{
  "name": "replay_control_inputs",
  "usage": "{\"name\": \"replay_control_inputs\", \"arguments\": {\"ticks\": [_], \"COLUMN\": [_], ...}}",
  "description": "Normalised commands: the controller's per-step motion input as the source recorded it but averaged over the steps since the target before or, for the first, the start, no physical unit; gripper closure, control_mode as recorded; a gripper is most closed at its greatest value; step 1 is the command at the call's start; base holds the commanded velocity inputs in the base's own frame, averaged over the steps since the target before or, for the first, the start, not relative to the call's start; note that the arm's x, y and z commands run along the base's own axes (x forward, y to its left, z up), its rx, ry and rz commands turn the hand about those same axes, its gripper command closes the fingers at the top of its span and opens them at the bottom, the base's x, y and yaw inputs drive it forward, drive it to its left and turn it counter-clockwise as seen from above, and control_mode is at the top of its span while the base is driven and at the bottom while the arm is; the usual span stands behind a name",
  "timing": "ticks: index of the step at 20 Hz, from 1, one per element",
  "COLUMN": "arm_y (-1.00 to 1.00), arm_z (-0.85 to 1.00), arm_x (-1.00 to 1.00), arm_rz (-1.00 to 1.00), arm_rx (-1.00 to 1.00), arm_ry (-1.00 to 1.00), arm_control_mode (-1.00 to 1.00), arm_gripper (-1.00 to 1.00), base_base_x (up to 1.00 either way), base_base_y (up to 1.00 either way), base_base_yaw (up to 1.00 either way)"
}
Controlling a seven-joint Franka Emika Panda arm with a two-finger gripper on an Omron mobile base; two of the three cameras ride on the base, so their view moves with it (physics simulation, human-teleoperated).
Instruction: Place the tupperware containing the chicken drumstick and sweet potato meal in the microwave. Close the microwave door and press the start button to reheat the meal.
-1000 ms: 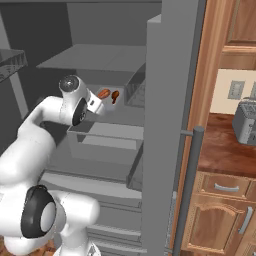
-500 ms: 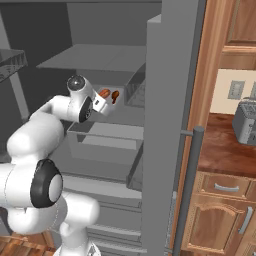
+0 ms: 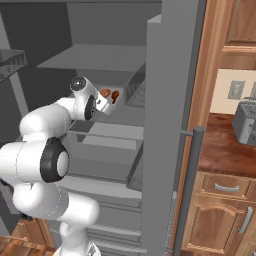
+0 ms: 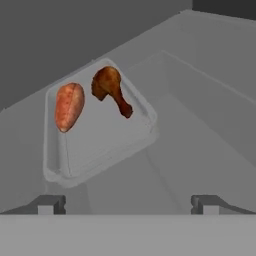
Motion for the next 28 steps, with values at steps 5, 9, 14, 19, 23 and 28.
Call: {"name": "replay_control_inputs", "arguments": {"ticks": [5,9,14,19,23,28], "arm_y": [0.00,0.00,0.00,0.00,0.00,0.00], "arm_z": [-0.10,-0.17,-0.22,-0.25,-0.26,-0.25], "arm_x": [0.45,0.42,0.43,0.45,0.51,0.50], "arm_rz": [-0.06,-0.05,-0.05,-0.05,-0.04,-0.04], "arm_rx": [0.02,0.01,0.00,0.00,0.00,0.00], "arm_ry": [0.01,0.03,0.04,0.06,0.06,0.05], "arm_control_mode": [-1.00,-1.00,-1.00,-1.00,-1.00,-1.00], "arm_gripper": [-1.00,-1.00,-1.00,-1.00,-1.00,-1.00], "base_base_x": [0.00,0.00,0.00,0.00,0.00,0.00], "base_base_y": [0.00,0.00,0.00,0.00,0.00,0.00], "base_base_yaw": [0.00,0.00,0.00,0.00,0.00,0.00]}}
